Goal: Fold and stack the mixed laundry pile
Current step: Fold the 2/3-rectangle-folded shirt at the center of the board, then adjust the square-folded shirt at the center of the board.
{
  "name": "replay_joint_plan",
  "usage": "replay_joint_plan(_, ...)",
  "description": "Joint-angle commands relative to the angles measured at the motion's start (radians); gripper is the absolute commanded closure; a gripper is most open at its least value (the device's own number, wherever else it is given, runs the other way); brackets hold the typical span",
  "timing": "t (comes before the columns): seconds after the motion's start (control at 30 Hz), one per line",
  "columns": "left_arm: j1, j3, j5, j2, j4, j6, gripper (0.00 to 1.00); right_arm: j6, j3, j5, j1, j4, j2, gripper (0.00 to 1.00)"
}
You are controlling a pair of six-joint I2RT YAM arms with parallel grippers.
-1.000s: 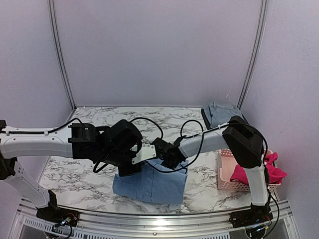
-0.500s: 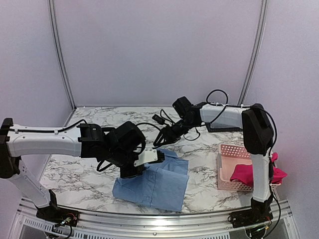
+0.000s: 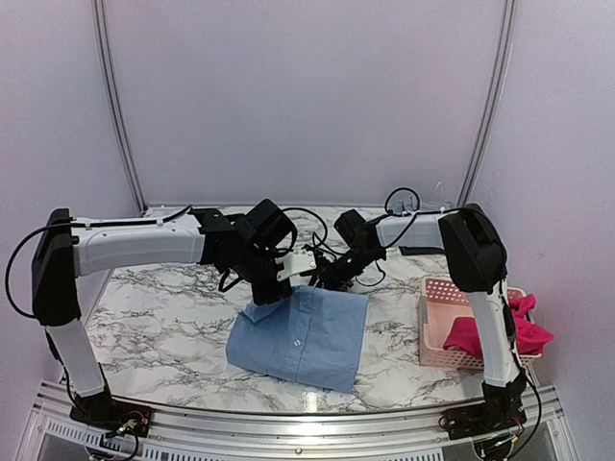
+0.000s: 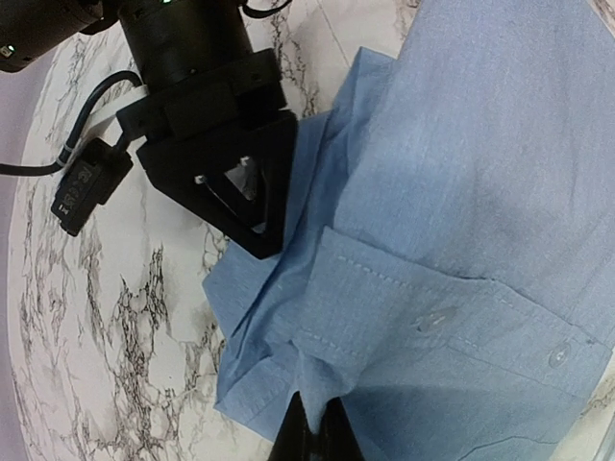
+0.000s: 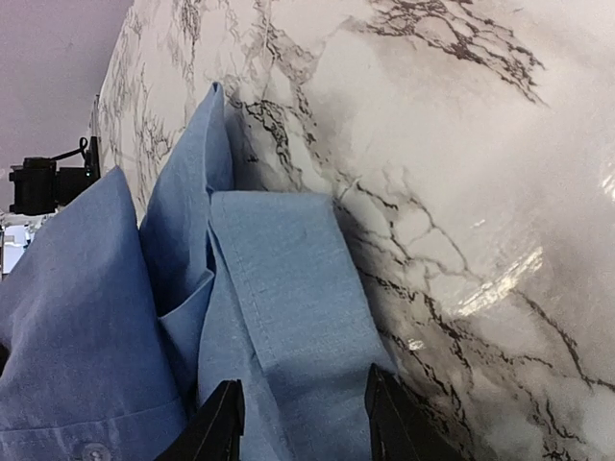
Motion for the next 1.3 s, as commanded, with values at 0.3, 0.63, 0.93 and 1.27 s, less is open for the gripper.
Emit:
replay_joint_plan(0.3,0.128,0.198,0.013,0.199,0.059,-0.030,0.45,0.116,0.150,0.168,-0.172,-0.028,-0.085,0.37)
replay_joint_plan(0.63,0.329,-0.114,0.333,-0.071,0.246,-0.351,0.01,0.086,-0.139,0.089,-0.195,-0.022,-0.374,0.35)
replay_joint_plan(0.93,0.348,-0.278,0.520,-0.035,0.523,-0.607,0.01,-0.020,-0.416,0.077,-0.193,-0.039,-0.497,0.26)
replay_joint_plan(1.27,0.381,-0.299,0.584,0.070,0.611,-0.690,0.54,-0.090,-0.455,0.051,-0.139,-0.010,-0.387,0.30)
